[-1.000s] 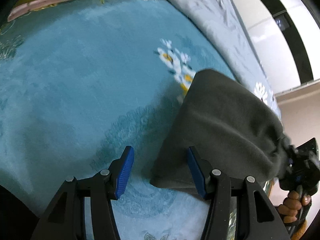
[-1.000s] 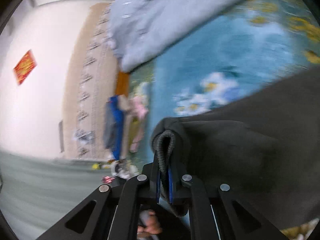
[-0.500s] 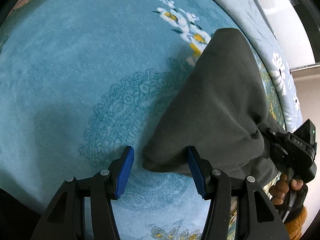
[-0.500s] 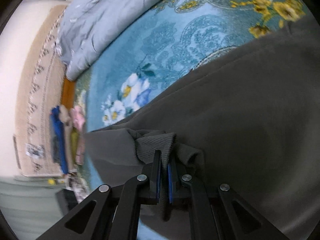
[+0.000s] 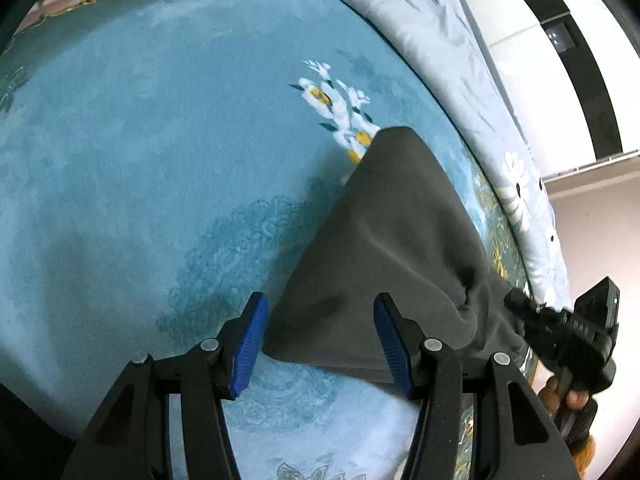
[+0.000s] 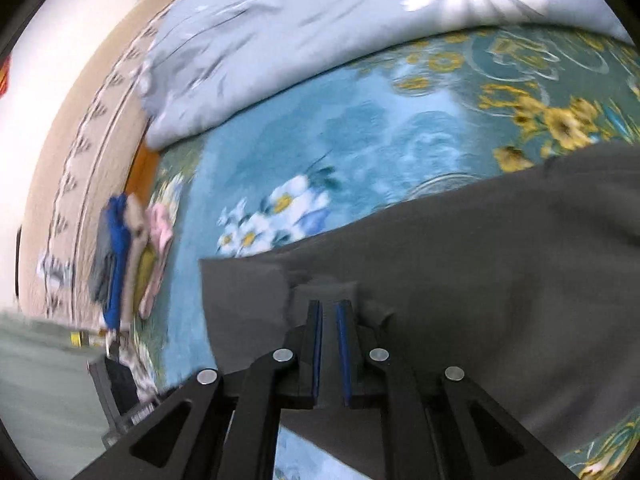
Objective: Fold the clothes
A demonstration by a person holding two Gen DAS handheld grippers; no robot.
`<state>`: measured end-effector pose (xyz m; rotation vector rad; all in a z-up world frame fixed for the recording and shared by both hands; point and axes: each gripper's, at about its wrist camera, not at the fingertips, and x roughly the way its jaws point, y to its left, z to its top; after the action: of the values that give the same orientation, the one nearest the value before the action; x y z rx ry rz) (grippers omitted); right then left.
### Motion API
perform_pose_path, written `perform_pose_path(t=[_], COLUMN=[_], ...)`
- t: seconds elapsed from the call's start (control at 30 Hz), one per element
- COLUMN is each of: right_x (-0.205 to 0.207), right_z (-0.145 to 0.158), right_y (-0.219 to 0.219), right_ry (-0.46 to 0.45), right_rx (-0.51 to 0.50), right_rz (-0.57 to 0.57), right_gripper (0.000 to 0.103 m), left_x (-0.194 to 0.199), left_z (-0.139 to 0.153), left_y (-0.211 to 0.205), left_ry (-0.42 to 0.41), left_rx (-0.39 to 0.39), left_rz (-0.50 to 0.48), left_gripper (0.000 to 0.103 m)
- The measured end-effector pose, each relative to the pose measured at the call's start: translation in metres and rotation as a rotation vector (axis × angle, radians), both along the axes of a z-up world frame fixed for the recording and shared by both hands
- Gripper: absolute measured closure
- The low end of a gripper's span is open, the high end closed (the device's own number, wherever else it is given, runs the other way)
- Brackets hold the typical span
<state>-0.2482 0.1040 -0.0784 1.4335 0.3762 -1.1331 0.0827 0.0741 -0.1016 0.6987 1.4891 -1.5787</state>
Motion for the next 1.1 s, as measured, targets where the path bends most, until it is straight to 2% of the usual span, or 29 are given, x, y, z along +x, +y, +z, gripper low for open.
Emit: perform_pose_path(t=[0.03,0.1,0.17,0.27,0.43,0.6,0.77,0.93,1.03,1.07,1.1], right_x=[0.005,0.003,-0.006,-0.017,-0.020,-0.006,0.001,0.001,-0.011,-0.015,-0.018], right_z=[-0.005,-0.019,-0.036,-0.053,-0.064,-0.076,-0.073,-0.071,-0.065,-0.060,-0.055], right_y=[0.001,0.008,0.018,0.032,0.027,0.015,0.010,0.007,0.014,0.018,0.021], right_ry=[-0.011,-0.059,-0.124,-0.212,-0.371,-0.355,-0.390,-0.327,-0.344,-0.330,-0.304], right_rx=[0.016,0.055,0.098,0.120,0.065,0.108,0.082,0.116,0.087,0.068,0.051], right_rz=[0.014,-0.003,-0.064,-0.129,-0.190,-0.154,-0.135,-0.112,-0.135,-0.137,-0.133], right_gripper=[0.085,0.061,0.051,0.051,0.051,0.051,0.053,0.057,0.055,0.051,0.041], left_x=[0.002,0.004,0.005,0.003,-0.006,0.001,0.000,-0.001,-0.002,0.000,0.000], left_z=[-0.002,-0.006,-0.008,-0.008,-0.015,-0.018,-0.022,-0.025,-0.026,-0.026,-0.026], left_y=[-0.002,0.000,0.001,0.001,0.001,0.001,0.000,-0.001,-0.002,-0.002,-0.001], left_ry=[-0.003,-0.008,0.000,0.002,-0.021,-0.021,-0.026,-0.032,-0.033,-0.031,-0.031], left_rx=[0.008,0.028,0.035,0.040,0.055,0.070,0.083,0.090,0.093,0.094,0.095], left_rz=[0.006,0.020,0.029,0.021,-0.010,0.021,0.019,0.021,0.033,0.037,0.038], left_gripper=[0.047,0.047,0.047,0.047,0.047,0.047,0.047,0.047,0.047,0.047,0.047])
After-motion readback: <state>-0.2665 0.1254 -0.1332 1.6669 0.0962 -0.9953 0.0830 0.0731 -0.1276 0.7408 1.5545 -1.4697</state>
